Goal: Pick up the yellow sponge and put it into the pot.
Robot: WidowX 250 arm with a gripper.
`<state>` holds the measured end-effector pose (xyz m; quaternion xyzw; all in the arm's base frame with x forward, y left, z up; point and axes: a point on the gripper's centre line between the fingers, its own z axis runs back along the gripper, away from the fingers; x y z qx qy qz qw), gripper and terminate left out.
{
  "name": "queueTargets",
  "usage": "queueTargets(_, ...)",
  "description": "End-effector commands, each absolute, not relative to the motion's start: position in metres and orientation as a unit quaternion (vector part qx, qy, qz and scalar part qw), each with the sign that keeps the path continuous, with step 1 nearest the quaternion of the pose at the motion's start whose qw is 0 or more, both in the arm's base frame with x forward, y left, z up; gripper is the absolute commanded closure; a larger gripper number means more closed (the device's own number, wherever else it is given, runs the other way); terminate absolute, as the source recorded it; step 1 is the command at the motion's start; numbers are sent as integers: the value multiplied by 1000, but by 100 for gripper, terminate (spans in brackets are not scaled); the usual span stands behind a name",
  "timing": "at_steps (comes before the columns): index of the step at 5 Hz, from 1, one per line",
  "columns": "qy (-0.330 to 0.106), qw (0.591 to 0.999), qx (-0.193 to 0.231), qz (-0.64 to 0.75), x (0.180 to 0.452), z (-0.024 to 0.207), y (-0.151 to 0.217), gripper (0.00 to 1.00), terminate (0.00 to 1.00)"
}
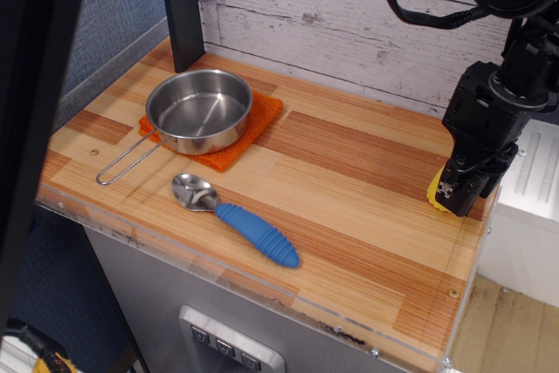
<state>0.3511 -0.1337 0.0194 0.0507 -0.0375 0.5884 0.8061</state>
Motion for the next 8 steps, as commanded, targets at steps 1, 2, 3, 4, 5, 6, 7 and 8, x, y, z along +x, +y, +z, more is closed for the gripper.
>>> queueTargets(1, -74, 811, -4, 580, 343, 80, -114, 100, 0)
queueTargets(2, -83, 809, -12, 581, 330, 97, -92, 100, 0)
queueTargets(3, -92, 807, -17, 584, 315, 108, -65, 100, 0)
queueTargets(4, -101, 796, -17, 596, 300, 114, -35, 100, 0)
queueTargets(5, -110, 777, -19, 620, 288, 120, -9, 100, 0)
queueTargets(6, -114, 752, -17, 649, 278, 119, 17, 100, 0)
queueTargets(7, -111, 730, -10, 674, 273, 117, 36, 100, 0)
queueTargets(8, -118, 701, -6, 703, 270, 116, 58, 100, 0)
